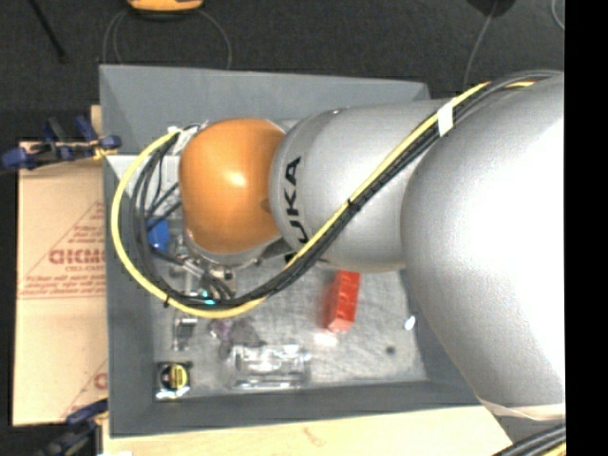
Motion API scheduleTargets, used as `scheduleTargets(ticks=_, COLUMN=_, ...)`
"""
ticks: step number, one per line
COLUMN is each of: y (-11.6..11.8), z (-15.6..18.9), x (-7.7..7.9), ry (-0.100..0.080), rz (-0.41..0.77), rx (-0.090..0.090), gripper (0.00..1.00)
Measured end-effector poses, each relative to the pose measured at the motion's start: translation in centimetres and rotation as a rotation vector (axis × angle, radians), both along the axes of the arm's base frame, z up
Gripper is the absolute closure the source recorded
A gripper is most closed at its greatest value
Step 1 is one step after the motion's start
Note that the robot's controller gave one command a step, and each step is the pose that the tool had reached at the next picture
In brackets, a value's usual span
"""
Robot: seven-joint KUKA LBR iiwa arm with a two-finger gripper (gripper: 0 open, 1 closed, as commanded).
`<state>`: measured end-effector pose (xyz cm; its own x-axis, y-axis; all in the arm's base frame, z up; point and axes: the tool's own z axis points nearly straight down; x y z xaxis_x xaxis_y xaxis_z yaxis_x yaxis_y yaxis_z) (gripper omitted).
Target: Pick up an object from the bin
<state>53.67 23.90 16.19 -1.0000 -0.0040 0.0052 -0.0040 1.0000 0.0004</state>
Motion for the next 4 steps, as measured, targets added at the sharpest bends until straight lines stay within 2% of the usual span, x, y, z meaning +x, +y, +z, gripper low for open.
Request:
scheduleTargets(ticks=1, y=-7.9, z=-9.1, x=3.6, ry=-0.014, rz=0.044, rx=0.005, gripper=0.00)
scheduleTargets(ticks=2, y=-9.6, z=0.8, x=-3.2, ry=-0.011, rz=0.027, rx=0.002, gripper=0.00)
scheduleTargets(ticks=3, y=-7.1, z=-7.6, x=-4.6, ry=0.001, rz=-0.075, rx=-0.001, gripper=0.00)
scheduleTargets(ticks=4, y=-10.7, z=-8.8, x=-2.6, ry=-0.013, rz=-0.126, rx=0.008, gripper=0.00)
